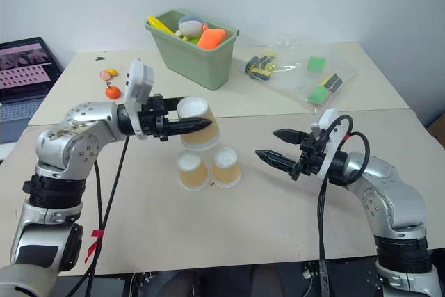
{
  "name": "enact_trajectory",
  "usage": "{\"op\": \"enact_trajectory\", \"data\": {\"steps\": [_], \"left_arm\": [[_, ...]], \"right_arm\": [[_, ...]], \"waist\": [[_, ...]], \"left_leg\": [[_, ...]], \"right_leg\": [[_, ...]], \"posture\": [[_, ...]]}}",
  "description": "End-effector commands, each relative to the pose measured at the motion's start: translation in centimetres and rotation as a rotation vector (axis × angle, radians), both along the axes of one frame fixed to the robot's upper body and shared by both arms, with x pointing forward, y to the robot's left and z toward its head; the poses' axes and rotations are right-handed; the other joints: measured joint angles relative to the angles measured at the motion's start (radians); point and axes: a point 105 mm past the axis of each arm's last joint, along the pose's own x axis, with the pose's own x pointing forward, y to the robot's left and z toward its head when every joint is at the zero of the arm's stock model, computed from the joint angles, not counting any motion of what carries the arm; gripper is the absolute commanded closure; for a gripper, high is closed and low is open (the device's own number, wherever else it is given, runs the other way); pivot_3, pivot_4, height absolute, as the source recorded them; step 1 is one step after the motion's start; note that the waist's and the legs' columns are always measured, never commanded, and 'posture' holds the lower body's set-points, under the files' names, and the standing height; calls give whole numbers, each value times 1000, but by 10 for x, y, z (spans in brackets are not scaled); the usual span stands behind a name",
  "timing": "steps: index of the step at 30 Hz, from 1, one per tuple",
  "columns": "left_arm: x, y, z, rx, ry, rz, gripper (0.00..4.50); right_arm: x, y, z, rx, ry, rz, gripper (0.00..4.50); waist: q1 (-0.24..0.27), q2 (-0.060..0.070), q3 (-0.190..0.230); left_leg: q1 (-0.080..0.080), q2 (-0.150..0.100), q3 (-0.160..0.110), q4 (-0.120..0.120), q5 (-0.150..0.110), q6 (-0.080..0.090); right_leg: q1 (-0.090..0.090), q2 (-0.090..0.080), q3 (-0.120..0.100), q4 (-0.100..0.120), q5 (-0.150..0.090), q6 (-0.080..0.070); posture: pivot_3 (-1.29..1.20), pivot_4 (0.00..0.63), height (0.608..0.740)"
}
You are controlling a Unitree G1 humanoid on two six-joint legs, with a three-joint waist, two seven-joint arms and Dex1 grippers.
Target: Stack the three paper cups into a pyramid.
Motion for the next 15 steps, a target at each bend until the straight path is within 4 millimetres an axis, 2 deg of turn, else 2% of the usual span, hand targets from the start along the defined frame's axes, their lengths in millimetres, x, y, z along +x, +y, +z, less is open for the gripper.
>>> {"op": "enact_trajectory", "data": {"steps": [1, 15], "left_arm": [[-7, -7, 9, -15, -35, -43, 1916], [-10, -15, -3, 18, -12, -71, 1916]], "right_arm": [[-3, 1, 16, 11, -85, 2, 0], [-3, 1, 15, 22, -90, -11, 0]], "waist": [[2, 0, 0], [2, 0, 0]], "left_leg": [[0, 0, 0, 0, 0, 0], [0, 0, 0, 0, 0, 0]], "right_leg": [[0, 0, 0, 0, 0, 0], [0, 0, 0, 0, 0, 0]], "posture": [[0, 150, 740], [0, 150, 740]]}}
